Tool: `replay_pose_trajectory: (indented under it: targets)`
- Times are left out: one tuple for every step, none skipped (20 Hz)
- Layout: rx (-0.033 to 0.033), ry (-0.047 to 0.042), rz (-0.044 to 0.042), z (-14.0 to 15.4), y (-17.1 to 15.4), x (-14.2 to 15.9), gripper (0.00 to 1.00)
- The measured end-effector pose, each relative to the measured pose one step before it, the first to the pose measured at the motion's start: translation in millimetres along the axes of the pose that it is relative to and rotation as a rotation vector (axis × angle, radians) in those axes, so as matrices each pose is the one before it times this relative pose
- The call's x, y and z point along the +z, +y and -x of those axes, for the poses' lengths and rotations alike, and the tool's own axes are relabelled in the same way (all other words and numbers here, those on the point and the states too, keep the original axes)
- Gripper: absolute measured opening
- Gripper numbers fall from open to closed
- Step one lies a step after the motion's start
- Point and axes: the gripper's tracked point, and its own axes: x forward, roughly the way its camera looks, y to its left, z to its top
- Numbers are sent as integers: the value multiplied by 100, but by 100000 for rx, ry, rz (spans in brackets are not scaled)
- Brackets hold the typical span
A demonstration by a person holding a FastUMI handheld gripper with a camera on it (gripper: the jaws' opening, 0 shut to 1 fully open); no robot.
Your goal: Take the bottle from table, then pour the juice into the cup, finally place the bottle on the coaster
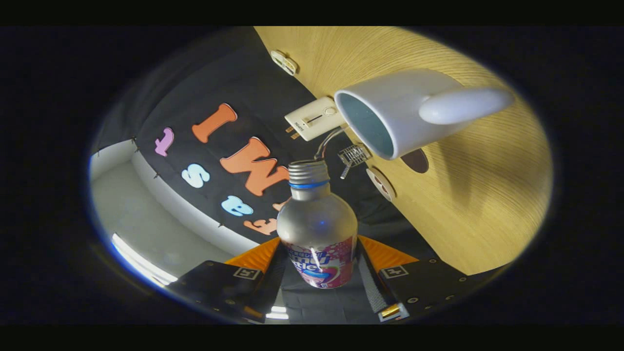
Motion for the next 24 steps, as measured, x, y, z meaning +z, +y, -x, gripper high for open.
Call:
replay_pose_trajectory:
  targets:
    - [48, 733, 97, 151, 35, -304, 74]
    - [345, 530, -786, -7, -74, -175, 74]
    - [223, 1008, -980, 81, 15, -193, 74]
    - [-90, 958, -1205, -63, -90, -220, 74]
    - [18, 815, -353, -165, 69, -211, 74]
    - [-56, 283, 34, -53, -127, -129, 74]
    - [74, 99, -33, 84, 67, -77, 74]
    - [138, 197, -447, 23, 48, 1, 74]
    - [465, 923, -862, -126, 85, -162, 74]
    - [296, 349, -754, 26, 23, -6, 74]
    - [346, 368, -161, 86, 153, -50, 74]
    - [-164, -347, -37, 114, -86, 85, 74]
    - [380, -1106, -479, -45, 107, 433, 74]
    - [114, -238, -93, -61, 47, 151, 74]
    - [603, 44, -639, -18, 168, 104, 74]
    - [428, 193, -821, 79, 214, 57, 74]
    - [749, 118, -911, -35, 174, 44, 74]
    - [248, 145, -94, -62, 169, -78, 74]
    - [483, 49, -46, 82, 161, -49, 74]
    - [176, 6, -33, 230, 90, -20, 74]
    - [1014, -280, -612, 70, 207, 95, 74]
    - [693, 494, -365, -109, 329, -96, 74]
    - [402, 556, -697, 17, -11, -103, 74]
    - [653, 615, -780, 78, 320, -140, 74]
